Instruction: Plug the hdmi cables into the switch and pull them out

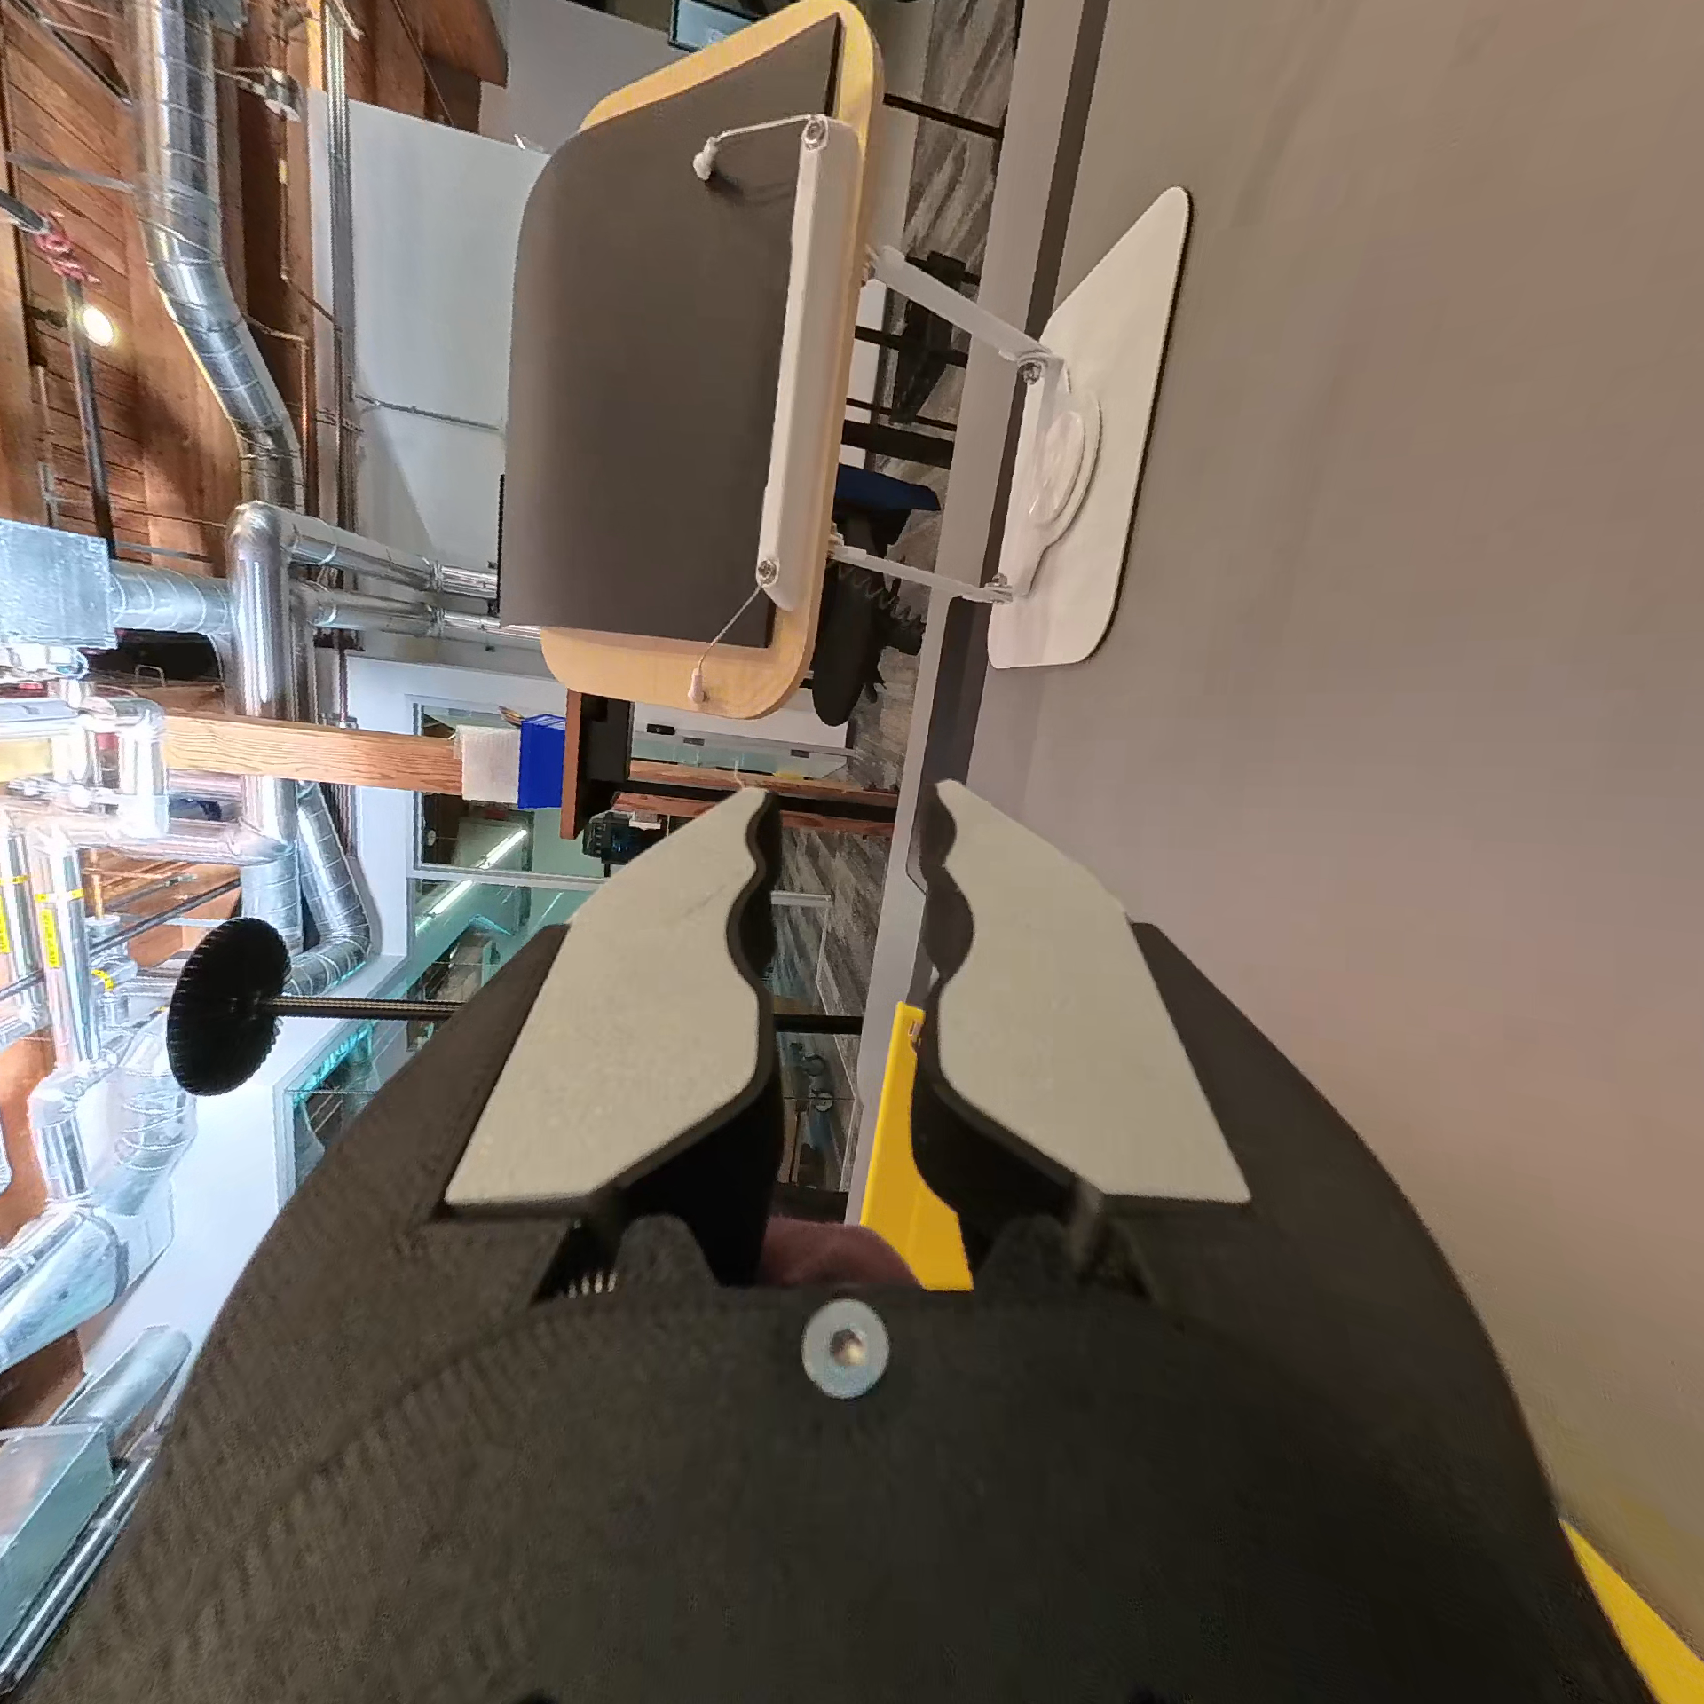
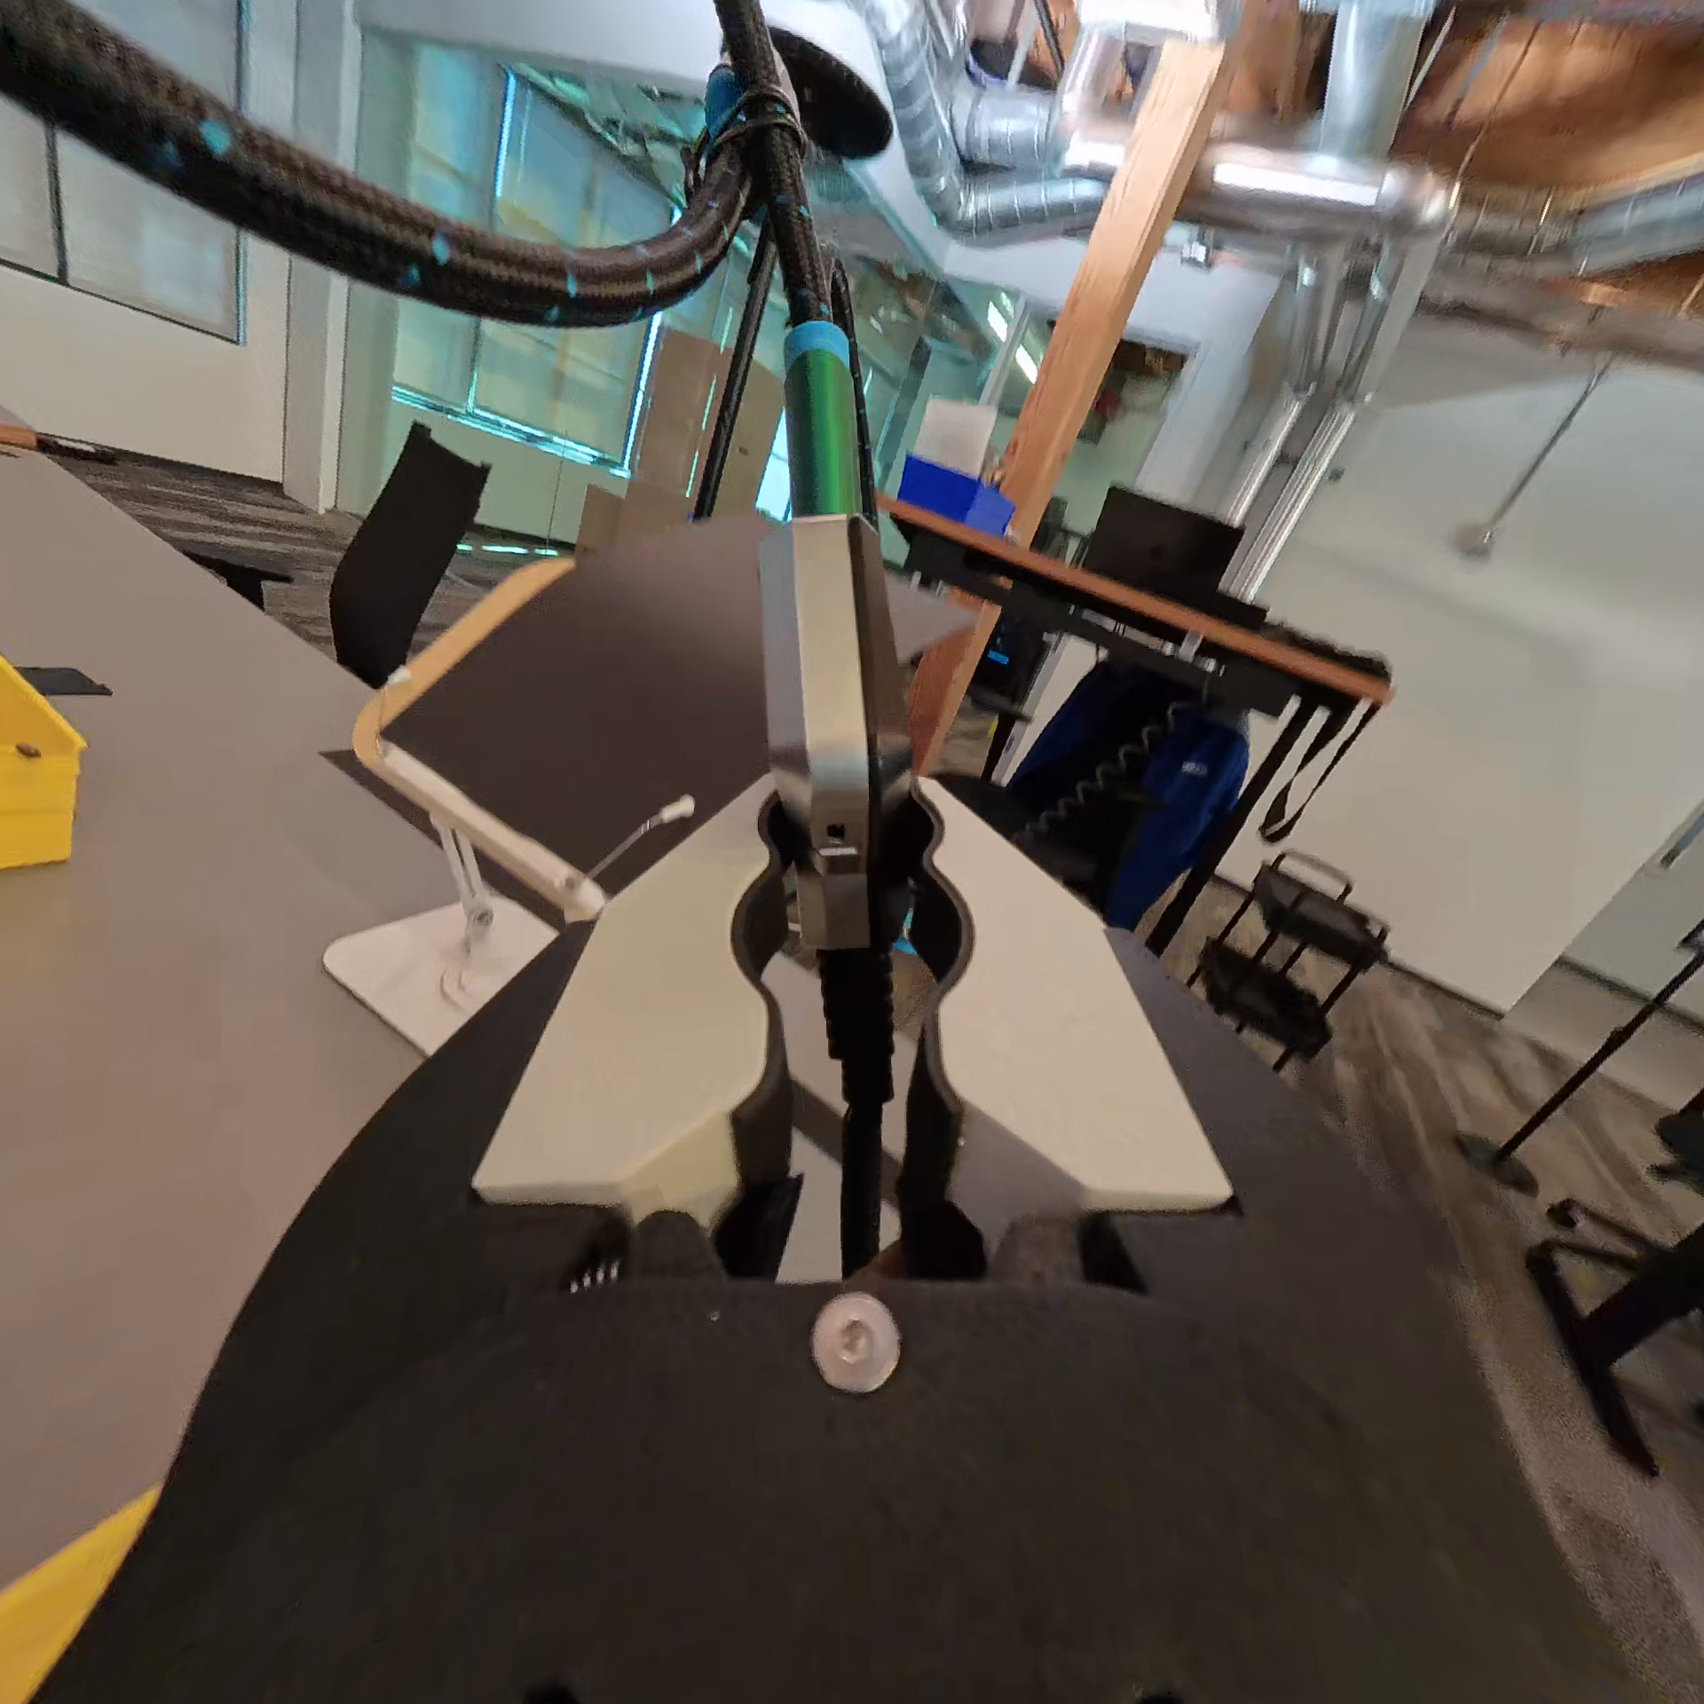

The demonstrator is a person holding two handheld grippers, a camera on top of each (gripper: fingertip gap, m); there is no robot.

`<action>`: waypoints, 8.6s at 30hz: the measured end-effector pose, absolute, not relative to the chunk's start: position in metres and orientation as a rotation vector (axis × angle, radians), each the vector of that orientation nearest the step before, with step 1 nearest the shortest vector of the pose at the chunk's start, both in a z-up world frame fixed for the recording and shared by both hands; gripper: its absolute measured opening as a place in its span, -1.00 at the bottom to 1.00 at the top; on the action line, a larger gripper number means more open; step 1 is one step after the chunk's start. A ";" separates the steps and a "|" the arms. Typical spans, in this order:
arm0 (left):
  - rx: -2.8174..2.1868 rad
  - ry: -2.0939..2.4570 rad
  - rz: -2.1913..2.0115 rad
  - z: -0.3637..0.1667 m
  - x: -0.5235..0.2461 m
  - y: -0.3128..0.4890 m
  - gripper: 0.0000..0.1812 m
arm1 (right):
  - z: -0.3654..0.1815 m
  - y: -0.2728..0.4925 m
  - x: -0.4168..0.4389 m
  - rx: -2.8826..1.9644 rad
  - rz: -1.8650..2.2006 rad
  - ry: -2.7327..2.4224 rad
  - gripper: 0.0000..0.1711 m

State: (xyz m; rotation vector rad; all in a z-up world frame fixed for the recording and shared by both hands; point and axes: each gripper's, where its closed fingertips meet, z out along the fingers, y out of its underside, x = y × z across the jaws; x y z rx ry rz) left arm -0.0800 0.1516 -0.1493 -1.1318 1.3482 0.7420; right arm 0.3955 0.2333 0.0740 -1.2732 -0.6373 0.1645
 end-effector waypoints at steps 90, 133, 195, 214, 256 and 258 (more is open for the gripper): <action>-2.304 1.235 0.424 -0.243 -0.292 0.224 -0.41 | -0.183 0.091 0.145 -1.736 0.189 -1.312 -0.56; -2.660 1.266 0.590 -0.318 -0.342 0.280 -0.70 | -0.231 0.074 0.104 -1.738 0.445 -1.326 -0.57; -2.039 1.394 0.248 -0.181 -0.229 0.201 -0.59 | -0.197 0.096 0.077 -1.586 0.484 -1.186 -0.51; -1.808 1.384 0.318 -0.116 -0.174 0.207 -0.98 | -0.187 0.098 0.074 -1.562 0.491 -1.173 -0.53; -2.093 1.562 -0.288 -0.259 -0.008 0.206 -0.68 | -0.296 0.138 -0.032 -1.582 0.314 -1.578 -0.32; -2.052 1.539 -0.200 -0.239 -0.024 0.208 -0.66 | -0.292 0.144 -0.036 -1.583 0.336 -1.549 -0.29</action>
